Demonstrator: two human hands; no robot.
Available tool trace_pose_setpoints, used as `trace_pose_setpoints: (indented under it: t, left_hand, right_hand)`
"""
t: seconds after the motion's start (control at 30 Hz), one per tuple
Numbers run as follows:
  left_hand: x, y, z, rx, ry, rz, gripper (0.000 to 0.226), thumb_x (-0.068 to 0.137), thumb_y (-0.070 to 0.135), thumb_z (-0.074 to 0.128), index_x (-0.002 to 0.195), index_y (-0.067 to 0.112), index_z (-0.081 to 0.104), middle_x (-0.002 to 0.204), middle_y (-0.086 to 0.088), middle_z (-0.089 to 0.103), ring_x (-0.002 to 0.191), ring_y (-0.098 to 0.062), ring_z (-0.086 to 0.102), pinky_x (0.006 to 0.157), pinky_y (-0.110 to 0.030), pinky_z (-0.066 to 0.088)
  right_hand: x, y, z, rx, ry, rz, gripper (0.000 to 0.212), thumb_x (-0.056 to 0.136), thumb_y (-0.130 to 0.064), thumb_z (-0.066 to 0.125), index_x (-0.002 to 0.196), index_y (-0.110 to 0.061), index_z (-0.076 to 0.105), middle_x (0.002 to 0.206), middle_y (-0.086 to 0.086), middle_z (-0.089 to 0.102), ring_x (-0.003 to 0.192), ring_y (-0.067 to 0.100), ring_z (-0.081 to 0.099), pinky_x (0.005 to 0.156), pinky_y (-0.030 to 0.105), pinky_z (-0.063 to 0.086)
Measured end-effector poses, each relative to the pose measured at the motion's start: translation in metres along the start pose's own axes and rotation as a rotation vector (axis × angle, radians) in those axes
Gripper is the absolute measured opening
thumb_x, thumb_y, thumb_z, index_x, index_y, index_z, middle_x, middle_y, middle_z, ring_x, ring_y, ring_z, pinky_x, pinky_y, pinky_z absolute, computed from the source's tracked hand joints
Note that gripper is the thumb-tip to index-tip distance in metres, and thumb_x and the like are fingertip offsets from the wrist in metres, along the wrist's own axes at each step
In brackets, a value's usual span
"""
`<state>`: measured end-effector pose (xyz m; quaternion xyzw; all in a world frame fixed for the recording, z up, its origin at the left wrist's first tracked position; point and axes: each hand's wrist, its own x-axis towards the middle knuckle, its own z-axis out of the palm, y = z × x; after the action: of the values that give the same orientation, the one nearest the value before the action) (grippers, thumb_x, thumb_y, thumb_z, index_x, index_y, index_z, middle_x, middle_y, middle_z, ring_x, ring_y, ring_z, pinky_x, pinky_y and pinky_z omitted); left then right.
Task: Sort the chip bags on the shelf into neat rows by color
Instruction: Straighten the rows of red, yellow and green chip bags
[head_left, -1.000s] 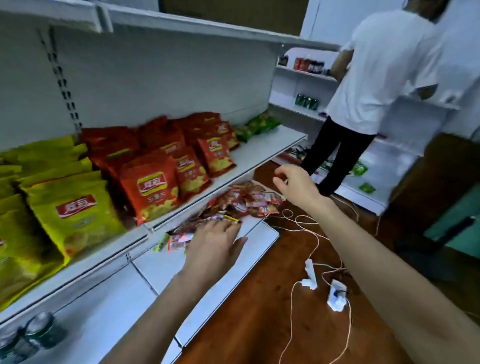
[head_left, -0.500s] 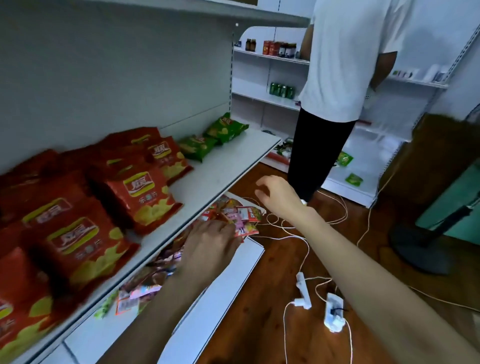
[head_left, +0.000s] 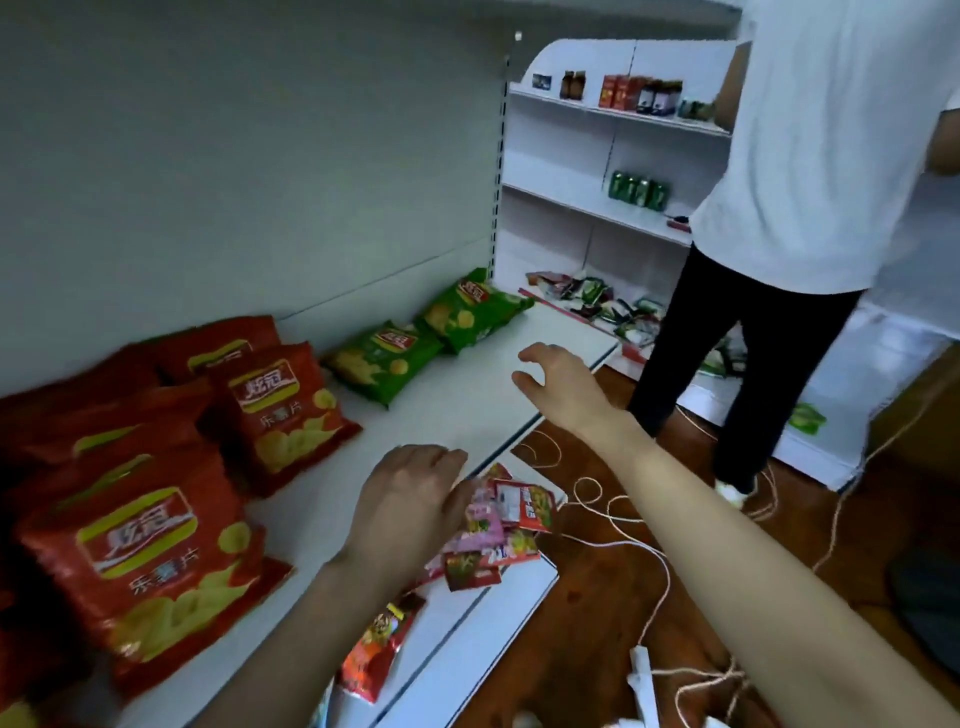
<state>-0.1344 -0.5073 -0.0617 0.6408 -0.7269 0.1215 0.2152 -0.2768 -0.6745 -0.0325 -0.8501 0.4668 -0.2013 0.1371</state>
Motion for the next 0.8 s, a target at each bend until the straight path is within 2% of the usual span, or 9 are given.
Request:
trace_pose_setpoints:
  t: [0.07, 0.23, 0.4, 0.5, 0.63, 0.67, 0.73, 0.8]
  left_hand:
    - [0.021, -0.006, 0.011, 0.021, 0.007, -0.072, 0.034, 0.080, 0.035, 0.055, 0.084, 0.008, 0.075, 0.076, -0.008, 0.072, 0.064, -0.026, 0.068, 0.058, -0.030, 0.055]
    - [0.075, -0.005, 0.036, 0.079, 0.067, -0.271, 0.041, 0.083, 0.035, 0.045, 0.085, 0.008, 0.074, 0.075, -0.008, 0.071, 0.062, -0.025, 0.066, 0.055, -0.025, 0.053]
    - [0.095, 0.008, 0.047, 0.086, 0.052, -0.492, 0.041, 0.084, 0.036, 0.046, 0.088, 0.007, 0.074, 0.079, -0.007, 0.072, 0.066, -0.025, 0.068, 0.057, -0.028, 0.054]
    - [0.098, 0.011, 0.049, 0.086, 0.070, -0.577, 0.043, 0.084, 0.038, 0.046, 0.093, 0.006, 0.074, 0.082, -0.008, 0.072, 0.067, -0.025, 0.068, 0.056, -0.028, 0.054]
    - [0.109, 0.009, 0.042, -0.034, 0.222, -0.696, 0.051, 0.086, 0.042, 0.045, 0.108, 0.001, 0.067, 0.095, -0.015, 0.068, 0.060, -0.025, 0.063, 0.057, -0.023, 0.047]
    - [0.113, 0.006, 0.039, -0.064, 0.287, -0.717, 0.054, 0.086, 0.043, 0.045, 0.112, 0.000, 0.064, 0.098, -0.017, 0.066, 0.064, -0.025, 0.062, 0.062, -0.023, 0.045]
    - [0.122, 0.002, 0.036, -0.118, 0.403, -0.765, 0.064, 0.083, 0.049, 0.047, 0.119, -0.002, 0.058, 0.107, -0.015, 0.063, 0.086, -0.028, 0.063, 0.074, -0.026, 0.043]
    - [0.133, 0.005, 0.029, -0.276, 0.453, -0.833, 0.071, 0.079, 0.059, 0.055, 0.127, 0.007, 0.051, 0.112, 0.003, 0.057, 0.100, -0.015, 0.057, 0.079, -0.026, 0.044]
  right_hand:
    - [0.037, 0.011, 0.003, 0.013, -0.008, -0.038, 0.037, 0.094, -0.024, 0.051, 0.124, -0.004, 0.052, 0.126, 0.017, 0.055, 0.116, 0.030, 0.050, 0.093, 0.032, 0.036]
    - [0.135, 0.044, 0.003, 0.085, -0.034, -0.070, 0.036, 0.094, -0.026, 0.051, 0.120, -0.001, 0.053, 0.121, 0.018, 0.058, 0.111, 0.031, 0.053, 0.085, 0.031, 0.040]
    - [0.191, 0.051, 0.018, 0.153, -0.171, -0.036, 0.049, 0.088, -0.043, 0.056, 0.121, -0.007, 0.049, 0.121, 0.012, 0.058, 0.112, 0.030, 0.054, 0.084, 0.035, 0.043]
    - [0.201, 0.055, 0.027, 0.202, -0.197, -0.078, 0.044, 0.089, -0.033, 0.059, 0.122, -0.006, 0.050, 0.122, 0.012, 0.059, 0.112, 0.029, 0.054, 0.086, 0.036, 0.044]
    - [0.208, 0.067, 0.005, 0.383, -0.069, -0.180, 0.032, 0.086, -0.018, 0.063, 0.114, -0.003, 0.059, 0.114, 0.010, 0.063, 0.103, 0.022, 0.058, 0.083, 0.026, 0.043]
    - [0.206, 0.069, -0.004, 0.436, -0.042, -0.212, 0.031, 0.085, -0.017, 0.064, 0.112, -0.003, 0.060, 0.111, 0.008, 0.063, 0.099, 0.018, 0.058, 0.079, 0.018, 0.042]
    - [0.199, 0.070, -0.024, 0.534, -0.100, -0.308, 0.030, 0.083, -0.017, 0.067, 0.110, -0.004, 0.062, 0.104, 0.001, 0.062, 0.091, 0.008, 0.056, 0.071, 0.008, 0.040]
    - [0.184, 0.063, -0.037, 0.600, -0.357, -0.438, 0.030, 0.081, -0.015, 0.069, 0.109, -0.008, 0.064, 0.098, -0.007, 0.062, 0.087, 0.000, 0.058, 0.074, 0.010, 0.045]
